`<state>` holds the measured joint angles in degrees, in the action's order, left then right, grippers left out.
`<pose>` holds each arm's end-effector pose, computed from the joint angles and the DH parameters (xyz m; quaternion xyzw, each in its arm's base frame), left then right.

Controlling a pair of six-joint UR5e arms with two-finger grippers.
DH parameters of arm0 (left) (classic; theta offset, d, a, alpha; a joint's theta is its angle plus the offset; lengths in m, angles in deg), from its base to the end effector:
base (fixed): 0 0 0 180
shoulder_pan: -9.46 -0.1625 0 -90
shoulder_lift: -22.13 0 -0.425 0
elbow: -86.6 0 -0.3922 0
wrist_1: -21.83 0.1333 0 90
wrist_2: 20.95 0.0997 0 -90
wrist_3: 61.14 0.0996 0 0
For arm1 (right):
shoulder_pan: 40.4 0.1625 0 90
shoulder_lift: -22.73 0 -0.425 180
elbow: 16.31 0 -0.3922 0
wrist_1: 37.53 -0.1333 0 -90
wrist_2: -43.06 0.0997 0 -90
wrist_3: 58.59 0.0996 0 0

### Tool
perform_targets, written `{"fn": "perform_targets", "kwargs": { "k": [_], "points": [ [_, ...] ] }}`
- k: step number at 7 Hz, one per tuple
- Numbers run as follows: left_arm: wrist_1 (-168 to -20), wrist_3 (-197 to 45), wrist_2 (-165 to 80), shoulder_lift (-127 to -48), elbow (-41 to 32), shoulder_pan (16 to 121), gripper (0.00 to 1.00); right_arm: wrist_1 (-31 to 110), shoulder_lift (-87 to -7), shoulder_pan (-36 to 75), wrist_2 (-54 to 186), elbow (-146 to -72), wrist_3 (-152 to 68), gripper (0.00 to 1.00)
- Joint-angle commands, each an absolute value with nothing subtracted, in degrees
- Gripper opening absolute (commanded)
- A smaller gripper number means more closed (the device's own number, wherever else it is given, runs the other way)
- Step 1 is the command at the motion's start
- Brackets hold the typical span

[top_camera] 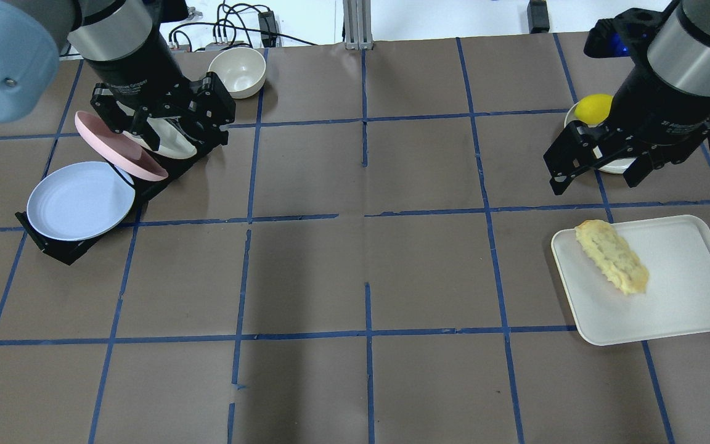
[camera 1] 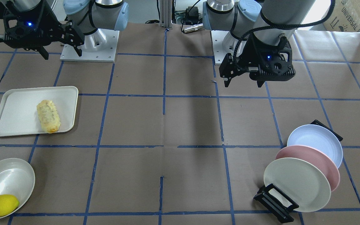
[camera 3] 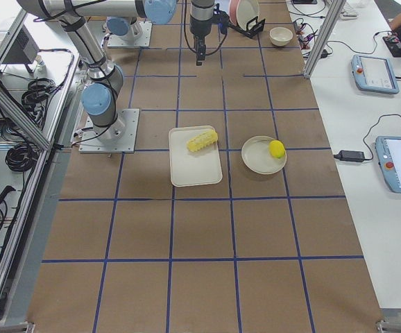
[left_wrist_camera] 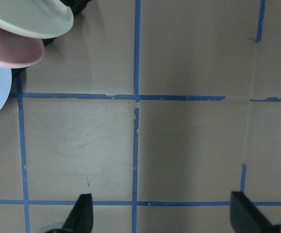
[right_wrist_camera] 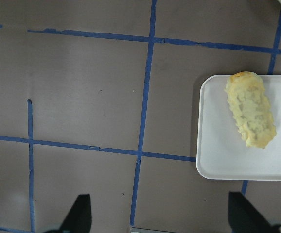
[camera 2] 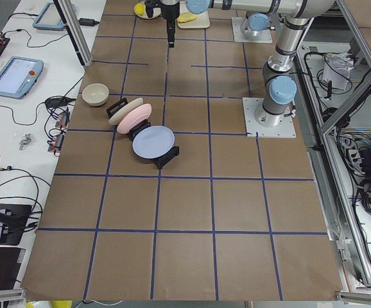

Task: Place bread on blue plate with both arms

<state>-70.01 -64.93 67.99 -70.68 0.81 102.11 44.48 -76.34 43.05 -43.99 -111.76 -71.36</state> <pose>-0.1587 -0.5051 0.4962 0.0100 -0.9999 -0.0044 0.0090 0.0900 -0.4293 0.5002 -0.0532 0.9975 0.0333 0.0318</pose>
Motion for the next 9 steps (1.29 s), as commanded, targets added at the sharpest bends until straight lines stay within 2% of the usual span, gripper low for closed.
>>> {"fn": "perform_targets", "kwargs": {
  "k": [1,3,5,6,9],
  "points": [
    [-69.93,-64.92,67.99,-69.9,0.73,102.01,1.0,44.47,-77.81,44.06,-44.04,-112.19,-70.29,1.0],
    [-70.28,-56.38,68.69,-70.07,1.16,99.13,1.0,44.56,-78.08,44.24,-44.04,-112.19,-70.55,1.0],
    [-70.72,-46.6,68.0,-71.12,2.22,86.69,1.0,44.56,-77.47,43.55,-44.05,-112.63,-71.5,1.0],
    [-70.63,-38.46,67.91,-71.91,1.96,81.32,1.0,46.04,-77.29,41.54,-46.39,-115.16,-77.43,1.0],
    [-66.43,-22.34,67.82,-80.32,3.09,67.78,1.0,67.33,-77.38,21.45,-46.95,-131.3,-100.12,1.0]
  ]
}}
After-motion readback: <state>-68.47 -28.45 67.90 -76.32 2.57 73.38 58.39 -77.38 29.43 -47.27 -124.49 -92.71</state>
